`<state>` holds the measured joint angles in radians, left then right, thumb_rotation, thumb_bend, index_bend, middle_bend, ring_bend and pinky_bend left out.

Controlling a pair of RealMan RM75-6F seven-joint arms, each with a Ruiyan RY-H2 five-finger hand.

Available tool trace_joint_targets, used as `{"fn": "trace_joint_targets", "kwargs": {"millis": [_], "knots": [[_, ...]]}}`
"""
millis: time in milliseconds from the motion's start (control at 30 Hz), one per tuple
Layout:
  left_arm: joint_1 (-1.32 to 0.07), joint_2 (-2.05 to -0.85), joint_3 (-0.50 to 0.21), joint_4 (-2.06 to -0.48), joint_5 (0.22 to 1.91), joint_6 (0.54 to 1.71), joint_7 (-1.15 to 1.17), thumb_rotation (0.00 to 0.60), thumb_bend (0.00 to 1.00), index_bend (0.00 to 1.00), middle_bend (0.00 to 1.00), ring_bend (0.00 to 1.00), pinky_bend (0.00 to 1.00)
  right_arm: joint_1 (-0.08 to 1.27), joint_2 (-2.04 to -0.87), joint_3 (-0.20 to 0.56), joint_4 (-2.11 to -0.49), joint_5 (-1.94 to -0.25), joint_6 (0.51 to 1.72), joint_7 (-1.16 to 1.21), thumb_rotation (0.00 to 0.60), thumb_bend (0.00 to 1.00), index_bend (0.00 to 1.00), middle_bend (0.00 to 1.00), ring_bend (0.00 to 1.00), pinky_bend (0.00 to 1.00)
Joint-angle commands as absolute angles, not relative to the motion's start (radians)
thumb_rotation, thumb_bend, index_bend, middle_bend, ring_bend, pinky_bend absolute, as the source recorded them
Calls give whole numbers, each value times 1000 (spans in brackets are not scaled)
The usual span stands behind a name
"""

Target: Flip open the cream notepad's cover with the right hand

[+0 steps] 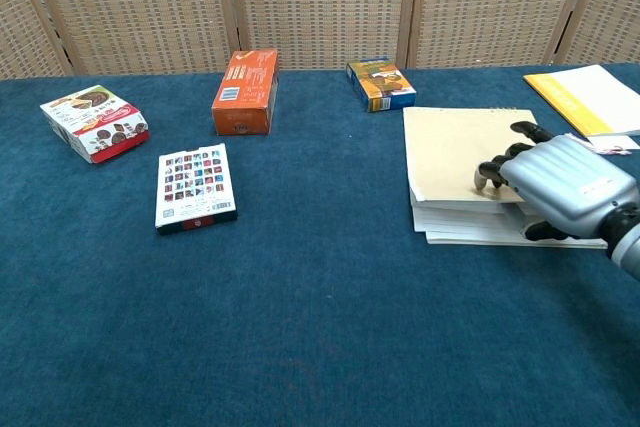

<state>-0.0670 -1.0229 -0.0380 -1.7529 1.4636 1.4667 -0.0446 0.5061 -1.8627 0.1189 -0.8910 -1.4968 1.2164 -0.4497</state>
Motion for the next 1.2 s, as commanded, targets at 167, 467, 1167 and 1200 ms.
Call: {"fn": "trace_joint_targets", "kwargs": {"millis": [167,467,1167,1200], "knots": [[-67,-1022,-38,-1752,1464,1466,-48,600,0,0,0,0,0,513,-1888,110,-820,-1524,1253,-379,600,672,582,572,431,98],[-67,-1022,-37,-1753,1466,1466,-48,600,0,0,0,0,0,516,-1886,91,-782,-1559,1296,-309,600,672,646,629,487,141],[-62,-1020,-31,-1752,1481,1476,-58,600,0,0,0,0,0,493,-1637,-57,-1086,-1737,1386,-245,600,672,653,639,497,141],[-62,-1020,-31,-1752,1482,1477,-58,600,0,0,0,0,0,493,-1625,-68,-1101,-1754,1394,-244,600,672,653,639,498,141]]}}
